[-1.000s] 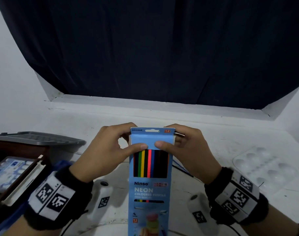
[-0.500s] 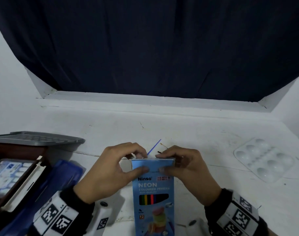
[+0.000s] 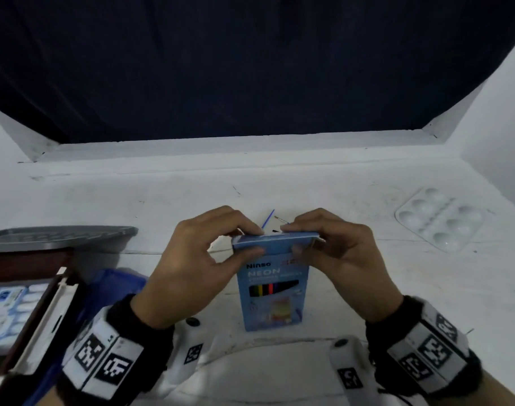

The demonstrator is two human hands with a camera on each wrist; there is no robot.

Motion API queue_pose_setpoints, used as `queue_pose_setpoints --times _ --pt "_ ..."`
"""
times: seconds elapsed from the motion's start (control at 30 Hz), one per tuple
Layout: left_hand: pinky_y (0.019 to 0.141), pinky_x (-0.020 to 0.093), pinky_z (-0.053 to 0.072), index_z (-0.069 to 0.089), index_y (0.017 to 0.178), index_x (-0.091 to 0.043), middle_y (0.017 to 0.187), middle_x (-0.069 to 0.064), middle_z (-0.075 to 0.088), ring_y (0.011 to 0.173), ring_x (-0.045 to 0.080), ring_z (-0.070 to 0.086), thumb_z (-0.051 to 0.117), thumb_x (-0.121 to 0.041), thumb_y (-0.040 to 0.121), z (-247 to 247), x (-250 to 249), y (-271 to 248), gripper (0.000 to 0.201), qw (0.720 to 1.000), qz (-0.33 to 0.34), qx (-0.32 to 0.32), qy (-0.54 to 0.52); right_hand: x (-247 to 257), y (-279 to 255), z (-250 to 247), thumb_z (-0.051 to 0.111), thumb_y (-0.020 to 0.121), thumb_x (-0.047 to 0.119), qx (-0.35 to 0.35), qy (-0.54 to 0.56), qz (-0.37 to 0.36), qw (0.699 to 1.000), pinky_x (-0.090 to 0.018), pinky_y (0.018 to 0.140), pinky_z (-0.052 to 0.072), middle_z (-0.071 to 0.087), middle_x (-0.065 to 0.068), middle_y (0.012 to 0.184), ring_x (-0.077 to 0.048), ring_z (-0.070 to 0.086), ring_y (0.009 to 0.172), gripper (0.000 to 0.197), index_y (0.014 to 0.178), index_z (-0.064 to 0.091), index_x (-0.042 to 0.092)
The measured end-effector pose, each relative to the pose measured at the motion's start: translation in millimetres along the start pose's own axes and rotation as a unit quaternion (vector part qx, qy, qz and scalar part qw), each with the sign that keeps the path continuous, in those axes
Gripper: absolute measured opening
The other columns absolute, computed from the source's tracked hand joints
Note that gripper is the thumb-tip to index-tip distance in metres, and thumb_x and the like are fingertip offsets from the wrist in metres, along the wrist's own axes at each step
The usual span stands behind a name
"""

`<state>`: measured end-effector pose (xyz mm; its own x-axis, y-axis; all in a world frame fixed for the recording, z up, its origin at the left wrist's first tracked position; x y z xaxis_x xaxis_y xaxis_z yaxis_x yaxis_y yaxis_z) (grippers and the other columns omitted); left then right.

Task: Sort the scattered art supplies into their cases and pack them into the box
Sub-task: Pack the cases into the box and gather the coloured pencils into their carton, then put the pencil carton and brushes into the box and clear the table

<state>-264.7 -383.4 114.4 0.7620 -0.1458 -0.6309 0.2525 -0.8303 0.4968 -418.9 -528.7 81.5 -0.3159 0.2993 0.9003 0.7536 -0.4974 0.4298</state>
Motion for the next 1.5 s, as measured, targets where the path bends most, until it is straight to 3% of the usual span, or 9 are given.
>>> queue_pose_setpoints --times 0.2,0.43,0.63,0.73,0.87,1.03,1.13,1.27,1.5 --pt "0.078 0.017 0.048 0.073 0.095 -0.015 0.094 -0.008 0.068 0.089 0.008 0.066 0.076 0.003 0.08 1 3 -19 0.024 1.0 0.017 -0.004 -0.006 3 -11 11 0.067 0.079 -0.019 0.0 -0.085 -0.042 0.996 -0.024 0.082 0.052 0.065 -0.011 0.097 -0.021 0.064 0.096 0.029 0.097 0.074 0.003" --pt "0.081 0.025 0.053 0.078 0.097 -0.022 0.095 -0.01 0.071 0.091 0.007 0.068 0.078 -0.001 0.081 5 6 -27 0.026 0.999 -0.021 -0.038 0.011 2 -10 14 0.067 0.084 -0.011 -0.014 -0.176 -0.025 0.984 -0.025 0.082 0.054 0.067 0.0 0.099 -0.014 0.065 0.096 0.027 0.098 0.078 0.01" --pt "0.085 0.025 0.054 0.077 0.111 -0.028 0.103 -0.017 0.073 0.096 0.004 0.069 0.076 -0.011 0.085 11 11 -44 0.031 0.998 -0.052 -0.024 0.017 0 -32 9 0.066 0.088 -0.004 0.038 -0.103 0.053 0.993 -0.028 0.097 0.051 0.068 -0.001 0.116 -0.015 0.063 0.113 0.035 0.117 0.071 0.014" --pt "0.083 0.022 0.053 0.077 0.11 -0.03 0.101 -0.018 0.074 0.094 0.003 0.07 0.075 -0.018 0.086 16 3 -61 0.027 0.998 -0.064 -0.022 -0.006 -6 -47 10 0.069 0.087 -0.002 0.04 -0.12 0.069 0.99 -0.031 0.099 0.051 0.068 0.001 0.115 -0.017 0.063 0.114 0.051 0.131 0.06 0.021" --pt "0.086 0.028 0.056 0.079 0.104 -0.028 0.1 -0.018 0.075 0.095 0.005 0.071 0.075 -0.02 0.084 23 -11 -91 0.022 0.989 -0.106 -0.073 -0.067 -5 -58 12 0.07 0.089 0.012 0.018 -0.197 0.065 0.978 -0.041 0.095 0.052 0.07 0.012 0.105 -0.011 0.064 0.107 0.023 0.107 0.068 0.026" --pt "0.089 0.025 0.053 0.076 0.11 -0.029 0.103 -0.014 0.074 0.1 0.009 0.07 0.07 -0.027 0.086 14 -19 -128 0.024 0.977 -0.151 -0.12 -0.094 7 -60 33 0.061 0.096 0.013 0.066 -0.236 -0.034 0.969 -0.034 0.089 0.049 0.064 0.009 0.1 -0.013 0.061 0.099 0.008 0.1 0.063 0.02" --pt "0.083 0.022 0.053 0.072 0.117 -0.034 0.104 -0.016 0.071 0.099 0.008 0.068 0.067 -0.037 0.088 1 -11 -157 0.029 0.967 -0.211 -0.135 -0.056 8 -58 44 0.051 0.102 0.019 0.066 -0.261 -0.061 0.961 -0.033 0.084 0.049 0.061 0.007 0.103 -0.012 0.059 0.099 0.013 0.11 0.06 0.022" --pt "0.077 0.013 0.05 0.072 0.106 -0.037 0.101 -0.017 0.069 0.092 0.003 0.067 0.067 -0.034 0.087 -28 3 -209 0.02 0.942 -0.274 -0.195 0.012 14 -51 56 0.046 0.104 0.017 0.093 -0.245 -0.053 0.964 -0.021 0.085 0.047 0.061 0.012 0.114 -0.005 0.058 0.107 0.026 0.127 0.056 0.024" --pt "0.068 0.027 0.05 0.072 0.101 -0.036 0.097 -0.012 0.068 0.084 0.006 0.065 0.069 -0.024 0.089 -70 6 -277 0.018 0.904 -0.32 -0.253 0.13 11 -22 92 0.045 0.104 0.022 0.152 -0.3 -0.04 0.941 -0.015 0.083 0.044 0.061 0.002 0.119 -0.004 0.054 0.101 0.038 0.142 0.047 0.022"
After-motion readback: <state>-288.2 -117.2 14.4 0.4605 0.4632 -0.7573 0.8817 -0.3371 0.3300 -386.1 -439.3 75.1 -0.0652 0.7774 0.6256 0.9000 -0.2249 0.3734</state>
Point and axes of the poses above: each hand's wrist, its own y-axis towards the middle knuckle, its own z-axis out of the palm, x = y × z, the point moved 3 cm from there along y, towards the middle knuckle
